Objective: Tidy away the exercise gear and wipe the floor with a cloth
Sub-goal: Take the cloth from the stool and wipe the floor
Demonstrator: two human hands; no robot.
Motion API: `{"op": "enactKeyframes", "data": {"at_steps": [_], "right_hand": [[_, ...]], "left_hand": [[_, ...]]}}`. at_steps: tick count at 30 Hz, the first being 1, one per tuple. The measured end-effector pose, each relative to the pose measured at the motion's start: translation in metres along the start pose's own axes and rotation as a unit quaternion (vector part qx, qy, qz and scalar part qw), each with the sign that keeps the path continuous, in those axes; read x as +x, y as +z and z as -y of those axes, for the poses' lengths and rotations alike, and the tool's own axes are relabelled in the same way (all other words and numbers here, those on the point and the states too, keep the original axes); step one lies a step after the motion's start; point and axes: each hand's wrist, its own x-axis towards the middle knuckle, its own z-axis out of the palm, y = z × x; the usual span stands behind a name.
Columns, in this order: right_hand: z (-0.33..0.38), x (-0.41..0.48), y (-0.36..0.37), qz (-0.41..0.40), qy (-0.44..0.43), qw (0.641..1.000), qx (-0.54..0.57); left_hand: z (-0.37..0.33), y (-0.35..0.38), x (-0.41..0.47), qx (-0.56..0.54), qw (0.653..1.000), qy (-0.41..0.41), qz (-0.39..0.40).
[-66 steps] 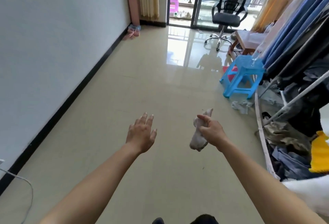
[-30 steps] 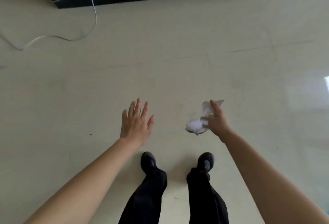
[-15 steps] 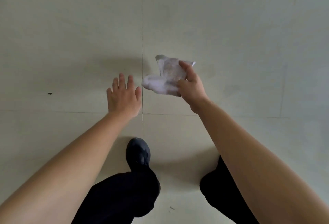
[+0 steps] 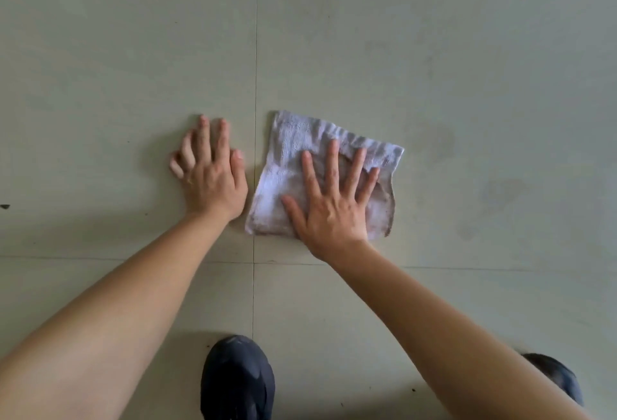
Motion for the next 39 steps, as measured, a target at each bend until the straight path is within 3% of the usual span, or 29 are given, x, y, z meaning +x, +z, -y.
{"op": "enactKeyframes", "data": {"at_steps": [3,6,9,12,14,17,20,22,25,28,30,32,34,39], "right_hand": [[-0.014,0.023,0.005,-0.056,-0.087,0.994,-0.042],[-0.034,0.042,-0.01,-0.054,-0.139,0.987,-0.066],[-0.049,0.054,-0.026,-0.039,-0.087,0.993,-0.067],[-0.044,0.044,-0.024,-0.037,-0.063,0.996,-0.06],[-0.033,0.015,-0.007,-0.031,-0.153,0.983,-0.096],[-0.026,-0.033,0.02,0.005,-0.323,0.936,-0.142],[-0.039,-0.029,0.018,0.024,-0.404,0.899,-0.166],[-0.064,-0.005,0.005,0.001,-0.358,0.921,-0.153],[-0.123,0.027,-0.03,-0.052,-0.153,0.983,-0.093],[-0.155,0.029,-0.045,-0.047,0.007,0.997,-0.062],[-0.141,0.022,-0.036,-0.065,0.049,0.995,-0.056],[-0.109,0.006,-0.019,-0.071,0.009,0.996,-0.051],[-0.071,-0.014,0.003,-0.058,-0.097,0.992,-0.052],[-0.035,-0.023,0.019,-0.026,-0.325,0.94,-0.102]], "left_hand": [[0.005,0.011,0.004,0.003,0.999,0.011,-0.032],[0.006,0.002,0.004,0.006,1.0,0.018,-0.007],[0.009,-0.011,0.003,-0.002,0.999,0.029,0.03],[0.019,-0.019,0.003,-0.001,0.999,0.032,0.006],[0.033,-0.016,0.004,0.001,1.0,0.011,-0.005],[0.051,-0.011,0.003,0.01,1.0,0.013,0.006],[0.049,-0.012,0.001,0.009,1.0,0.02,0.006],[0.041,-0.012,-0.001,-0.001,1.0,0.009,0.0],[0.035,-0.009,-0.003,-0.007,1.0,0.003,-0.01],[0.035,-0.009,-0.003,0.002,1.0,0.005,-0.006],[0.034,-0.011,-0.002,0.001,1.0,0.004,-0.002],[0.032,-0.013,-0.001,-0.005,1.0,-0.001,-0.001],[0.031,-0.013,-0.002,-0.009,1.0,-0.004,-0.007],[0.031,-0.009,-0.002,0.006,1.0,0.007,-0.027]]}}
